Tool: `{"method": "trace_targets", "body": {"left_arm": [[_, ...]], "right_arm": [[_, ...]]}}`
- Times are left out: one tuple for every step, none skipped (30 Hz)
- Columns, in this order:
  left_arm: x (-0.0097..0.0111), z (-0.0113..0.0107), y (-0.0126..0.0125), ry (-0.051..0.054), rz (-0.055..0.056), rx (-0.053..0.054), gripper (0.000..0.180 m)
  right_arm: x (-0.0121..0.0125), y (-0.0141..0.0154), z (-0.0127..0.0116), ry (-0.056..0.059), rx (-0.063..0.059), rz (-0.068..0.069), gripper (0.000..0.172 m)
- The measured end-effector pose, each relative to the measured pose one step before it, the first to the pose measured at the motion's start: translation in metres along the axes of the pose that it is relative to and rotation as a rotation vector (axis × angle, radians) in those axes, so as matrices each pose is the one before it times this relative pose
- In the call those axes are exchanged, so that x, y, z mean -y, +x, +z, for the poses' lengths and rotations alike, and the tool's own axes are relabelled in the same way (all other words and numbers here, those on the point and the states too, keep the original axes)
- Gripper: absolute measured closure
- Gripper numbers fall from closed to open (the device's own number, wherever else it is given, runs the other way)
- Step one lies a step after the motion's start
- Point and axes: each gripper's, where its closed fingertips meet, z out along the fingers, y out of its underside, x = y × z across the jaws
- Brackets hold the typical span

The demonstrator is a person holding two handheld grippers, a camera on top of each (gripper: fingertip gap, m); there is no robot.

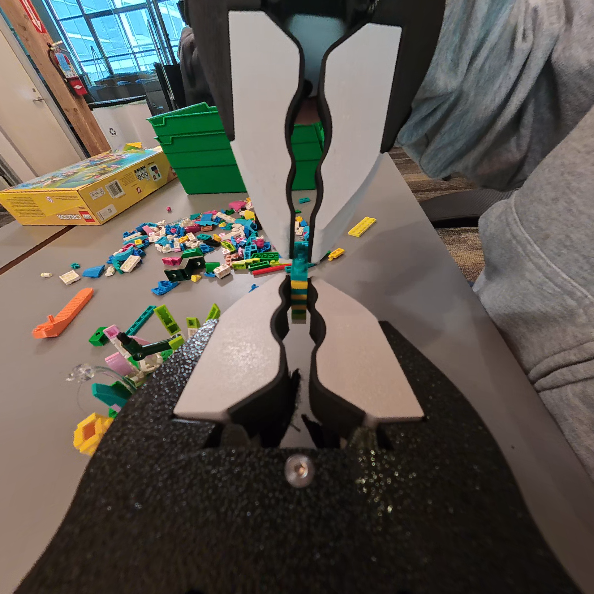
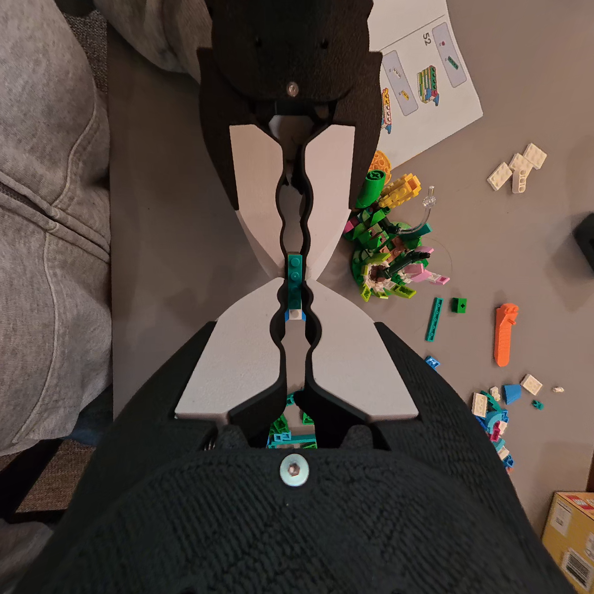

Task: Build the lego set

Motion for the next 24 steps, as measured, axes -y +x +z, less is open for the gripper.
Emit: {"method": "trace_targets", "body": {"left_arm": [[0.00004,0.00001,-0.00016,0.0004,-0.0002,0.0005,0.172],[0.00008,0.00004,-0.00008,0.0006,0.0001,0.0006,0.172],[0.00021,-0.00008,-0.00011,0.0019,0.0001,0.0004,0.172],[0.00031,-0.00021,-0.00022,0.003,-0.0005,0.0011,0.172],[0.00045,-0.00014,-0.00021,0.0034,-0.0013,-0.0002,0.172],[0.00005,-0.00002,0.0,0.0008,-0.0023,-0.0017,0.172],[-0.00002,-0.00004,-0.00017,0.0001,-0.0014,0.0006,0.172],[-0.00001,0.0,0.0001,0.0,0.0005,-0.0011,0.172],[-0.00003,0.0001,0.00011,-0.0005,0.0011,-0.0001,0.172],[-0.0001,0.00005,0.00015,-0.0003,0.0013,0.0005,0.172],[0.00003,-0.00006,0.00005,0.0002,0.0007,0.0002,0.172],[0.00003,0.0,-0.00007,0.0003,-0.0004,0.0001,0.172],[0.00008,-0.00007,-0.00008,0.0009,-0.0012,0.0,0.172],[0.00012,-0.00024,-0.00019,0.0015,-0.001,0.0003,0.172],[0.00004,-0.00031,-0.00066,0.0011,-0.001,0.0024,0.172],[0.00014,-0.00047,-0.00082,0.0016,-0.003,0.0018,0.172],[0.00022,-0.00062,-0.00124,0.0031,-0.007,0.0014,0.172],[0.00049,-0.00088,-0.00168,0.005,-0.0088,0.0024,0.172],[0.00055,-0.00103,-0.00187,0.0047,-0.0073,0.0024,0.172],[0.00156,-0.00139,-0.00209,0.0084,-0.0076,0.0024,0.172],[0.00372,-0.00205,-0.00187,0.0183,-0.0108,0.0015,0.172],[0.00558,-0.00237,-0.00137,0.0223,-0.0126,-0.0012,0.172],[0.00635,-0.00225,-0.00155,0.0202,-0.0093,0.0019,0.172],[0.00684,-0.00227,-0.00188,0.0195,-0.0092,0.0037,0.172]], "right_arm": [[0.00011,0.00025,0.00004,-0.0012,-0.0023,-0.0004,0.166],[0.00004,0.00025,0.00001,-0.001,-0.0021,-0.0005,0.166],[-0.00002,0.00013,0.00007,-0.001,-0.0018,-0.0009,0.166],[-0.00063,0.00037,0.00034,-0.0036,-0.0031,0.0,0.165],[-0.00095,0.00067,0.00059,-0.005,-0.0031,0.002,0.164],[-0.00134,0.00035,0.00083,-0.0067,-0.0011,0.0019,0.164],[-0.00107,0.00031,0.00074,-0.0038,-0.0008,0.0005,0.164],[-0.00028,0.00023,0.00039,0.0015,-0.0001,0.0014,0.164],[0.0005,-0.00021,0.0,0.0046,0.0024,0.003,0.164],[0.00047,0.0,-0.00016,0.0044,0.0002,0.0017,0.164],[0.00029,0.00027,-0.00044,0.0023,-0.0024,-0.0014,0.163],[0.00008,0.00055,-0.00067,0.0012,-0.0047,-0.002,0.162],[-0.0001,0.00082,-0.00108,0.0008,-0.007,0.0005,0.161],[-0.00005,0.00099,-0.00172,0.0036,-0.0091,0.0019,0.158],[0.00026,0.00179,-0.00269,0.01,-0.0152,0.0018,0.156],[0.00091,0.00266,-0.00353,0.0187,-0.0235,-0.0001,0.151],[0.00158,0.00306,-0.00417,0.0303,-0.0307,-0.0046,0.145],[0.00211,0.00289,-0.00448,0.0406,-0.0331,-0.0078,0.141],[0.00132,0.00247,-0.00434,0.0419,-0.0326,-0.002,0.137],[0.00025,0.0029,-0.00388,0.0376,-0.0348,0.0034,0.132],[-0.00031,0.00343,-0.00342,0.0395,-0.0391,0.0045,0.13],[-0.00103,0.00349,-0.00313,0.041,-0.0397,0.0096,0.128],[-0.00113,0.00389,-0.00299,0.0449,-0.0386,0.0228,0.126],[-0.0008,0.00401,-0.00294,0.0493,-0.0358,0.0362,0.124]]}}
